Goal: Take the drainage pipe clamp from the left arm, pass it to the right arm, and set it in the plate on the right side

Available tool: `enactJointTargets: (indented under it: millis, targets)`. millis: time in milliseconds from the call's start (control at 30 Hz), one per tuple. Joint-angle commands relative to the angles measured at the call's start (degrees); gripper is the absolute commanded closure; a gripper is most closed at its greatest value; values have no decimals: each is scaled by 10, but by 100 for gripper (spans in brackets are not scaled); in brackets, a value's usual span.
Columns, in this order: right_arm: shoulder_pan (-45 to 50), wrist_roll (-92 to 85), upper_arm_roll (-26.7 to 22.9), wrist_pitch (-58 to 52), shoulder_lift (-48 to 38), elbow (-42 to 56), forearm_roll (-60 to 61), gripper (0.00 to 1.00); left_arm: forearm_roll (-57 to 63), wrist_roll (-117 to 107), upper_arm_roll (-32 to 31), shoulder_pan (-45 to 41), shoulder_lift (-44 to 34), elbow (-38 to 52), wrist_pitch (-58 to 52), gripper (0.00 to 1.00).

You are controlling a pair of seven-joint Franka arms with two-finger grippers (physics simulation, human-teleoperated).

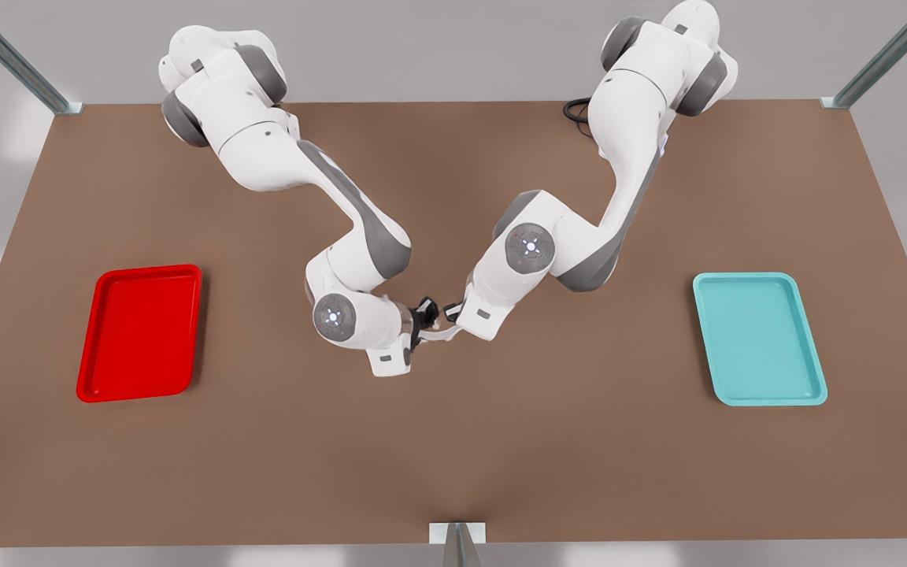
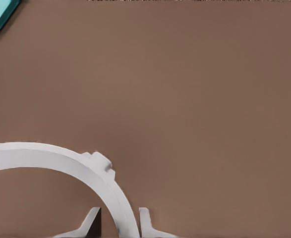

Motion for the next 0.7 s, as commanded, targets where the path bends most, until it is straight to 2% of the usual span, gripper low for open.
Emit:
enactJointTargets:
  millis: [0, 67, 100, 133, 167, 267, 333, 400, 500, 600, 633, 667]
  targets:
    - [0, -28, 0, 6, -1, 1, -5, 76, -1, -62, 0, 0, 0, 1, 1, 79]
    - [0, -34, 0, 6, -2, 1, -6, 79, -1, -61, 0, 1, 0, 1, 0, 79]
    - [0, -35, 0, 6, -2, 1, -6, 79, -1, -60, 1, 1, 0, 1, 0, 73]
    - [0, -35, 0, 6, -3, 1, -6, 79, -1, -57, 1, 1, 0, 1, 0, 20]
    - [-1, -36, 0, 6, -3, 5, -6, 79, -1, -58, 1, 1, 0, 1, -3, 0]
    - [-1, -36, 0, 5, -3, 6, -7, 79, -1, -59, 2, 5, -2, 1, -16, 0]
    - [-2, -37, 0, 5, -4, 6, -7, 79, -1, -58, 6, 18, -3, 20, -62, 0]
    - [-4, -38, -2, 3, -7, 5, -13, 79, -1, -55, 5, 74, -7, 52, -121, 0]
    - [-38, -54, -7, -11, -14, -2, -59, 79, 49, 223, 4, 218, -66, 52, -265, 0]
    - [-107, -62, -7, -67, -25, -23, -114, 79, 105, 426, 1, 279, -117, 52, -366, 0]
    - [-148, -94, -7, -100, -29, -24, -123, 79, 115, 439, -17, 278, -129, 48, -441, 0]
    - [-191, -137, -7, -126, -35, -24, -150, 79, 133, 494, -12, 278, -159, 8, -420, 0]
